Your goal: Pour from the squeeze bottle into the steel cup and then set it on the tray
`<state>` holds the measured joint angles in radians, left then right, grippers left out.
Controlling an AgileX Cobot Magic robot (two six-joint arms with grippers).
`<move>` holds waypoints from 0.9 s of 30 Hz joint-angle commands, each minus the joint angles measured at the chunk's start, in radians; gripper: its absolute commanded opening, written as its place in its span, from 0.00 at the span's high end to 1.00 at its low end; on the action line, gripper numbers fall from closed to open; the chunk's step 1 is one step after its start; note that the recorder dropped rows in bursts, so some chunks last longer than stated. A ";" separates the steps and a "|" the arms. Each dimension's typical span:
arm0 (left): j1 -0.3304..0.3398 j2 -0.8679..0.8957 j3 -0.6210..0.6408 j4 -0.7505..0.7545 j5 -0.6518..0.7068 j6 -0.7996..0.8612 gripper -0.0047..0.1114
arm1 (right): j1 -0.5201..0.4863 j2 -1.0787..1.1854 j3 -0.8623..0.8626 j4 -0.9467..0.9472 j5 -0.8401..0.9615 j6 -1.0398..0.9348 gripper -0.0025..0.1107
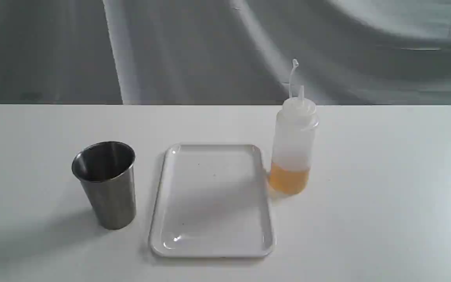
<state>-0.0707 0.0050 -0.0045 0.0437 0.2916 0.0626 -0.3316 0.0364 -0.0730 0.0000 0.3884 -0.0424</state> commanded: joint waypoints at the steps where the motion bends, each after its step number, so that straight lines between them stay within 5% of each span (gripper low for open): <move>1: -0.003 -0.005 0.004 0.001 -0.007 -0.002 0.89 | -0.006 0.003 -0.093 0.000 0.048 -0.001 0.98; 7: -0.003 -0.005 0.004 0.001 -0.007 -0.002 0.89 | -0.006 0.033 -0.234 -0.022 0.148 -0.001 0.98; 20: -0.003 -0.005 0.004 0.001 -0.007 -0.002 0.89 | -0.001 0.473 -0.491 -0.053 0.156 0.059 0.98; 27: -0.003 -0.005 0.004 0.001 -0.007 -0.002 0.89 | 0.134 0.655 -0.639 -0.131 -0.002 0.080 0.98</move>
<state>-0.0707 0.0050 -0.0045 0.0437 0.2916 0.0626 -0.2220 0.6556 -0.6816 -0.1017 0.4435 0.0298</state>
